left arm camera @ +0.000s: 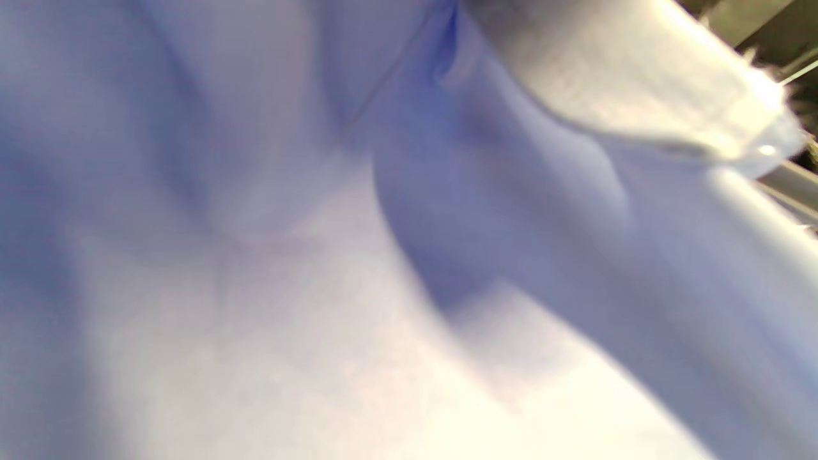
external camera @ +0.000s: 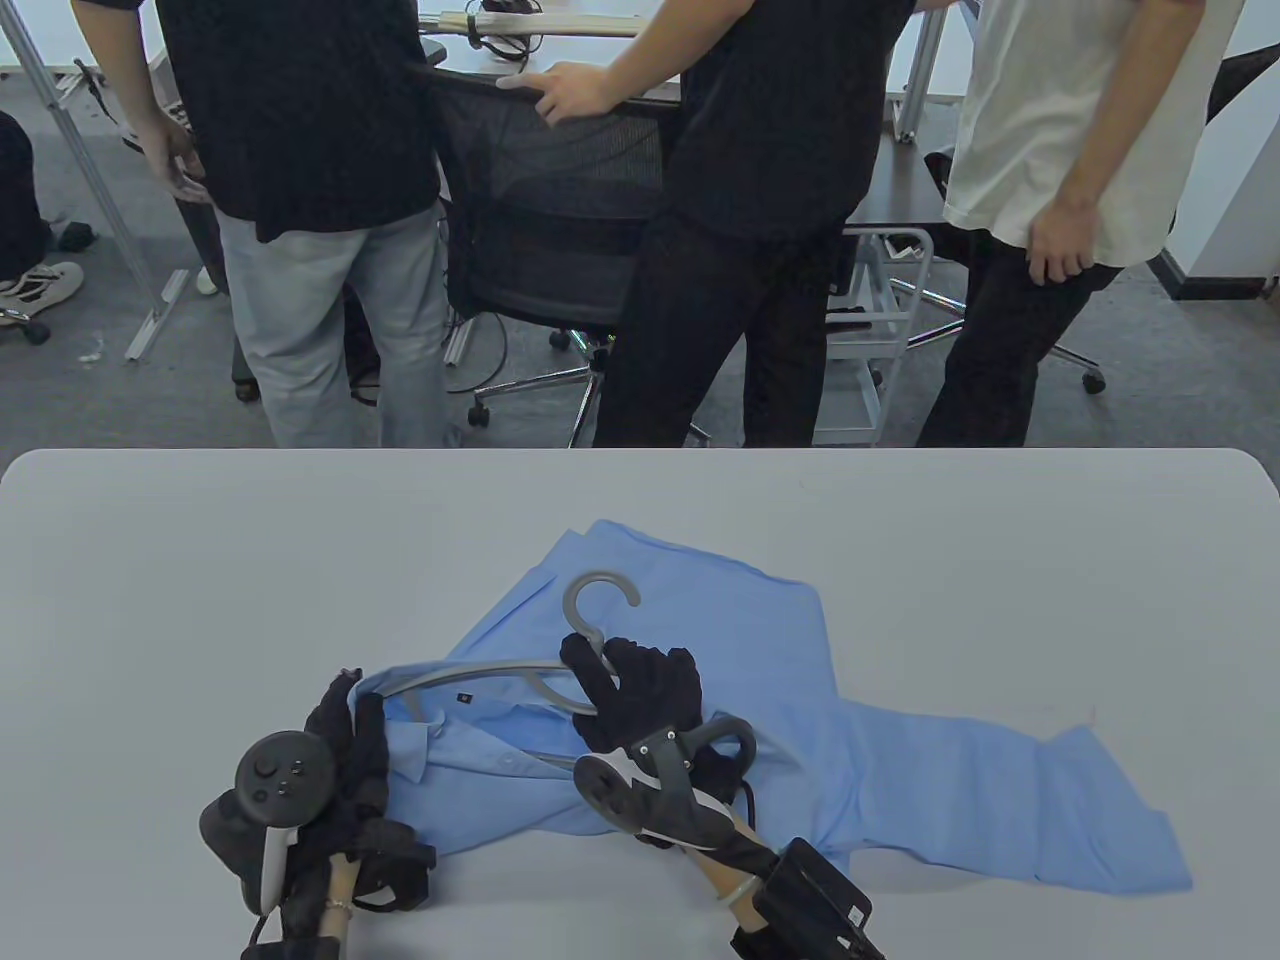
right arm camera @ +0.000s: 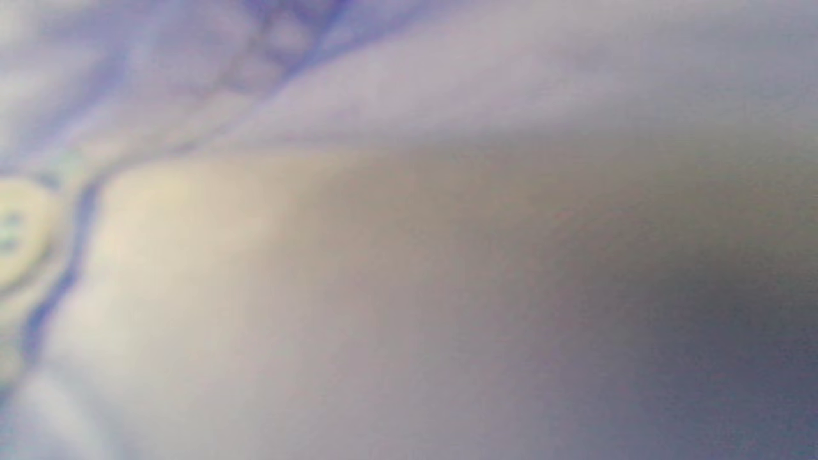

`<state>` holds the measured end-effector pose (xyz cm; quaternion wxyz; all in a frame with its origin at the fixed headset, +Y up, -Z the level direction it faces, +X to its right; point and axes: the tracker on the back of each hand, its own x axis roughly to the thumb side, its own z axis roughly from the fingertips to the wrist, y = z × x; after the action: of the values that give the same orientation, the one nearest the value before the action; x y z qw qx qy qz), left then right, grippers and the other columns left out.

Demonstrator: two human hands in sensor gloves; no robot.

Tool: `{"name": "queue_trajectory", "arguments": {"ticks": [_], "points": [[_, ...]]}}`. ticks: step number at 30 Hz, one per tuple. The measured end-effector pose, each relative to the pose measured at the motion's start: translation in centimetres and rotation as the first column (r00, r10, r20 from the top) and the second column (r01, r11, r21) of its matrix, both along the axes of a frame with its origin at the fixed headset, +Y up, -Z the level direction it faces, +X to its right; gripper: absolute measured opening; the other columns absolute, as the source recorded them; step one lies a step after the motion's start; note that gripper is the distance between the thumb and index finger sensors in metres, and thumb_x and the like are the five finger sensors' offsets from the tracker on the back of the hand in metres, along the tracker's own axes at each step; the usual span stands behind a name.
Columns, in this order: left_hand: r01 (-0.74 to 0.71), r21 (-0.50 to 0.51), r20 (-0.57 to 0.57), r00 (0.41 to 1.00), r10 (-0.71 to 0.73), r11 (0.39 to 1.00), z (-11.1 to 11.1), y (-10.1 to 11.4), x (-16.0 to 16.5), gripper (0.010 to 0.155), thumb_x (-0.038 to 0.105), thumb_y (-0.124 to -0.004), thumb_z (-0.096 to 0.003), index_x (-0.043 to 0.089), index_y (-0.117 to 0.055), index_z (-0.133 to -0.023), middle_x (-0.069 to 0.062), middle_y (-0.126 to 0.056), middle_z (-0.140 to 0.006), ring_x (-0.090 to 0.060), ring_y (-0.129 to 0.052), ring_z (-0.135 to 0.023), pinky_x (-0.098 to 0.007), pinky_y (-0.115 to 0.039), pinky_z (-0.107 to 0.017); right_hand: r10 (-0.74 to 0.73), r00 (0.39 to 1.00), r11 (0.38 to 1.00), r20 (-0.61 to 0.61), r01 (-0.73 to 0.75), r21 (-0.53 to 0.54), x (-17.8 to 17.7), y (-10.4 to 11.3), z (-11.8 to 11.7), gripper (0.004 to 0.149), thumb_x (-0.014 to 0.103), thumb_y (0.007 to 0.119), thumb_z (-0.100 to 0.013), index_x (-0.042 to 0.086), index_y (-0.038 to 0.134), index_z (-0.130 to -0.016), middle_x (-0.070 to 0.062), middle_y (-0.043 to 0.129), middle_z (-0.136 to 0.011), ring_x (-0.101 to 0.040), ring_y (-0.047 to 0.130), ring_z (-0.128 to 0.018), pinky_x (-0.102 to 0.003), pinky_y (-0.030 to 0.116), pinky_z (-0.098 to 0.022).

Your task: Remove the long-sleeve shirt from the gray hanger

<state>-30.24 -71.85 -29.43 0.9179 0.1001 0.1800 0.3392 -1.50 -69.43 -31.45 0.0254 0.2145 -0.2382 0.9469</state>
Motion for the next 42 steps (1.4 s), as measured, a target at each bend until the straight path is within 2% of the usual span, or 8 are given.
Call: {"name": "queue_trajectory", "arguments": {"ticks": [3, 14, 20, 23, 31, 34, 39, 42], "points": [[-0.025, -0.013, -0.004, 1.0, 0.025, 1.0, 0.1, -0.2, -0.3, 0.056, 0.054, -0.056, -0.0588, 0.022, -0.062, -0.105, -0.01, -0.081, -0.104, -0.031, -0.088, -0.089, -0.048, -0.066, -0.069, 0.001, 1.0, 1.0, -0.007, -0.001, 0.005, 0.0, -0.1, 0.1, 0.079, 0.042, 0.09, -0.053, 0.022, 0.044, -0.115, -0.024, 0.07, -0.098, -0.042, 0.083, -0.079, -0.07, 0.071, -0.057], [-0.3, 0.002, 0.002, 0.954, 0.3, 0.954, 0.3, -0.9, -1.2, 0.053, 0.048, -0.062, -0.0585, 0.021, -0.065, -0.104, -0.01, -0.082, -0.101, -0.029, -0.089, -0.086, -0.046, -0.065, -0.069, -0.046, 0.999, 0.998, -0.015, 0.045, -0.039, 0.8, -0.6, -0.1, 0.079, 0.042, 0.09, -0.054, 0.022, 0.044, -0.115, -0.024, 0.07, -0.098, -0.042, 0.083, -0.079, -0.07, 0.07, -0.057], [-0.399, 0.053, -0.003, 0.917, 0.4, 0.915, 0.6, -1.1, -1.9, 0.05, 0.047, -0.066, -0.0576, 0.023, -0.068, -0.101, -0.005, -0.086, -0.097, -0.023, -0.093, -0.081, -0.042, -0.066, -0.069, -0.08, 0.997, 0.995, -0.013, 0.079, -0.059, 1.1, -0.8, -0.4, 0.079, 0.043, 0.089, -0.054, 0.021, 0.044, -0.115, -0.025, 0.07, -0.098, -0.043, 0.083, -0.079, -0.071, 0.069, -0.058], [-0.479, 0.073, -0.004, 0.877, 0.481, 0.875, 0.8, -1.2, -2.3, 0.048, 0.045, -0.068, -0.0572, 0.023, -0.07, -0.1, -0.004, -0.088, -0.095, -0.021, -0.095, -0.079, -0.04, -0.067, -0.069, -0.092, 0.996, 0.995, -0.017, 0.092, -0.045, 1.1, -0.7, -0.3, 0.079, 0.043, 0.089, -0.054, 0.02, 0.044, -0.115, -0.025, 0.069, -0.098, -0.044, 0.082, -0.08, -0.071, 0.069, -0.058], [-0.734, 0.08, 0.029, 0.678, 0.735, 0.674, 1.0, -2.7, -3.5, 0.047, 0.043, -0.071, -0.0567, 0.022, -0.072, -0.098, -0.002, -0.093, -0.086, -0.015, -0.1, -0.068, -0.037, -0.067, -0.069, -0.112, 0.993, 0.994, -0.038, 0.112, 0.001, 1.1, -0.4, 0.0, 0.079, 0.042, 0.089, -0.054, 0.017, 0.044, -0.114, -0.027, 0.069, -0.097, -0.044, 0.082, -0.08, -0.071, 0.068, -0.059], [-0.747, 0.072, 0.047, 0.665, 0.746, 0.661, 1.1, -2.9, -3.7, 0.045, 0.045, -0.069, -0.0577, 0.021, -0.074, -0.096, 0.0, -0.095, -0.079, -0.011, -0.1, -0.061, -0.037, -0.067, -0.069, -0.129, 0.991, 0.992, -0.044, 0.129, -0.007, 1.1, -0.5, -0.1, 0.079, 0.042, 0.089, -0.054, 0.017, 0.044, -0.114, -0.027, 0.068, -0.098, -0.044, 0.081, -0.08, -0.071, 0.068, -0.059], [-0.804, 0.034, 0.085, 0.594, 0.8, 0.594, 0.9, -3.3, -3.4, 0.047, 0.048, -0.062, -0.0597, 0.019, -0.075, -0.094, 0.002, -0.095, -0.074, -0.011, -0.098, -0.057, -0.038, -0.065, -0.07, -0.157, 0.986, 0.988, -0.052, 0.156, -0.021, 1.3, -0.5, -0.2, 0.079, 0.043, 0.087, -0.056, 0.016, 0.042, -0.115, -0.027, 0.067, -0.098, -0.044, 0.081, -0.08, -0.07, 0.069, -0.059], [-0.833, 0.018, 0.078, 0.552, 0.83, 0.552, 0.9, -3.8, -3.4, 0.048, 0.05, -0.06, -0.0608, 0.019, -0.073, -0.095, 0.002, -0.094, -0.075, -0.012, -0.097, -0.059, -0.039, -0.063, -0.071, -0.243, 0.969, 0.969, -0.045, 0.241, -0.047, 1.9, 0.1, -0.5, 0.079, 0.045, 0.082, -0.059, 0.013, 0.038, -0.117, -0.028, 0.066, -0.099, -0.043, 0.083, -0.079, -0.069, 0.072, -0.057]]}}
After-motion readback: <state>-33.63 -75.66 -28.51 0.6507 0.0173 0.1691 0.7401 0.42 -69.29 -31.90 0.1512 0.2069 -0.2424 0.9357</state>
